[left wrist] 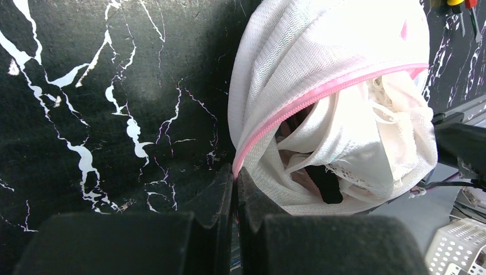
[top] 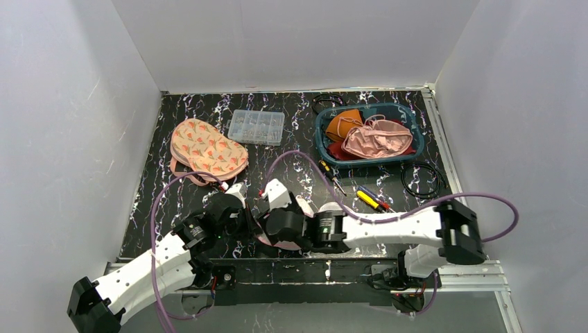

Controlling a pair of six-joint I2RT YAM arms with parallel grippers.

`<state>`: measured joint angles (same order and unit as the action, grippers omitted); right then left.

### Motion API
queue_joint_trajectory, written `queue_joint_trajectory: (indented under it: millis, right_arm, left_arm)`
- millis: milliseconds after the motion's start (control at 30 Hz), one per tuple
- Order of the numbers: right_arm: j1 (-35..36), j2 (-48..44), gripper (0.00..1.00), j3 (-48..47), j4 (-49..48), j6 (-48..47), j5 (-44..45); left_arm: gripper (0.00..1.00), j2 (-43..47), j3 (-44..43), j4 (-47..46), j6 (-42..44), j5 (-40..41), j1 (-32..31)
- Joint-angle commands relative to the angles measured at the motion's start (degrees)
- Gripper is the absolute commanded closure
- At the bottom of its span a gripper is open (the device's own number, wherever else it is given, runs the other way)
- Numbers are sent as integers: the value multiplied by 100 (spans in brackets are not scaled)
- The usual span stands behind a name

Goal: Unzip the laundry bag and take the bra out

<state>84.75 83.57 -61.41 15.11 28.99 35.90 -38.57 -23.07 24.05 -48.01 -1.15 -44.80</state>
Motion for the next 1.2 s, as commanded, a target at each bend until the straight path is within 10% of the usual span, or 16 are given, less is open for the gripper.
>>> queue_joint_trajectory:
  millis: [0, 333, 567, 733, 1033, 1167]
  right_arm:
    - [100, 612, 26, -512, 489, 104, 461]
    - [98, 1802, 28, -1200, 1144, 437, 1335]
    - [39, 1288, 71, -625, 801, 534, 1673]
    - [-53, 65, 83, 204, 78, 333, 1132]
    - [-670, -1533, 80, 1467, -463, 198, -476]
    - [-1038, -2006, 58, 1970, -625, 376, -1023]
  left_arm:
    - [100, 40, 73, 25, 4, -84, 3]
    - [100, 306, 189, 103, -77, -96, -1]
    - [100, 423, 189, 235, -67, -49, 6]
    - [100, 440, 140, 295, -64, 40, 4]
    - [100, 364, 61, 208, -98, 238, 1]
    - [100, 369, 57, 187, -102, 246, 5]
